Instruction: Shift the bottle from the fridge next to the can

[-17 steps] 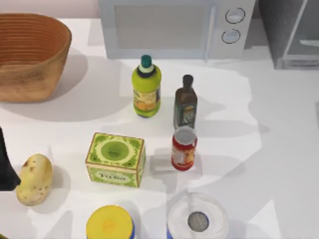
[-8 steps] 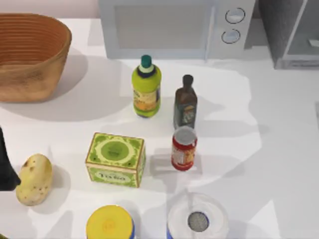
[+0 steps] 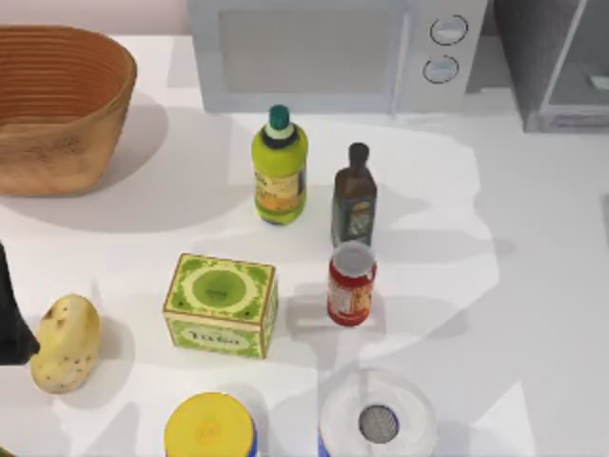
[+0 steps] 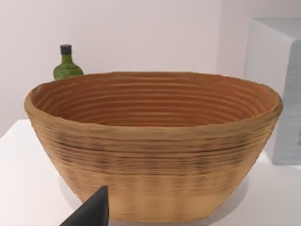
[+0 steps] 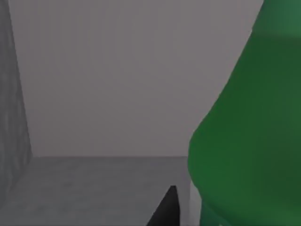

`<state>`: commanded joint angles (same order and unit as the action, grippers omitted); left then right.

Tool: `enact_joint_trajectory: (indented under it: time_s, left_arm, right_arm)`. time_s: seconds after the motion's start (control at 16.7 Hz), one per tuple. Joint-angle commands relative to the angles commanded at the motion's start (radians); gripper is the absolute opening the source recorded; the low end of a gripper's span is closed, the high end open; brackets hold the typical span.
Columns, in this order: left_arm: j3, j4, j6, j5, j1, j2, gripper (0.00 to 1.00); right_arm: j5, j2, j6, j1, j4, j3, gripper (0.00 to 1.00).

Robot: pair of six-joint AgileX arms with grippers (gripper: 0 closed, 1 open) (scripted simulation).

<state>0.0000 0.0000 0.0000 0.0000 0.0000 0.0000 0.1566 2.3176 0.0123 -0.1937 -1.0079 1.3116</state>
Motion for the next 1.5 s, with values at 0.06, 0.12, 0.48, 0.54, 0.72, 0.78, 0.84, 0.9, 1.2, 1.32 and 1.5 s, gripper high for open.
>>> enact_joint_trajectory:
  time_s: [0.06, 0.12, 0.48, 0.54, 0.72, 0.78, 0.84, 0.9, 1.2, 1.32, 1.5]
  left_arm:
    - [0.000, 0.000, 0.000, 0.000, 0.000, 0.000, 1.00]
    - [0.000, 0.000, 0.000, 0.000, 0.000, 0.000, 1.00]
    - [0.000, 0.000, 0.000, 0.000, 0.000, 0.000, 1.00]
    - [0.000, 0.000, 0.000, 0.000, 0.000, 0.000, 1.00]
    - [0.000, 0.000, 0.000, 0.000, 0.000, 0.000, 1.00]
    - [0.000, 0.000, 0.000, 0.000, 0.000, 0.000, 1.00]
    - [0.000, 0.000, 0.000, 0.000, 0.000, 0.000, 1.00]
    - [0.000, 0.000, 0.000, 0.000, 0.000, 0.000, 1.00]
    - [0.000, 0.000, 0.000, 0.000, 0.000, 0.000, 1.00]
    - [0.000, 0.000, 0.000, 0.000, 0.000, 0.000, 1.00]
    - [0.000, 0.000, 0.000, 0.000, 0.000, 0.000, 1.00]
  right_arm:
    - [0.000, 0.000, 0.000, 0.000, 0.000, 0.000, 0.00]
    - [0.000, 0.000, 0.000, 0.000, 0.000, 0.000, 0.00]
    - [0.000, -0.015, 0.003, -0.003, 0.016, 0.003, 0.00]
    - [0.001, -0.031, 0.004, -0.003, 0.037, 0.007, 0.00]
    - [0.001, -0.090, 0.005, -0.003, 0.114, 0.022, 0.00]
    - [0.002, -0.107, 0.004, -0.003, 0.135, 0.027, 0.00]
    - [0.002, -0.118, 0.003, -0.003, 0.149, 0.030, 0.00]
    - [0.002, -0.122, 0.003, -0.003, 0.153, 0.032, 0.00]
    - [0.003, -0.130, 0.004, -0.007, 0.143, 0.014, 0.00]
    - [0.009, -0.170, 0.005, -0.016, 0.120, -0.042, 0.00]
    - [0.028, -0.265, 0.005, -0.032, 0.066, -0.203, 0.00]
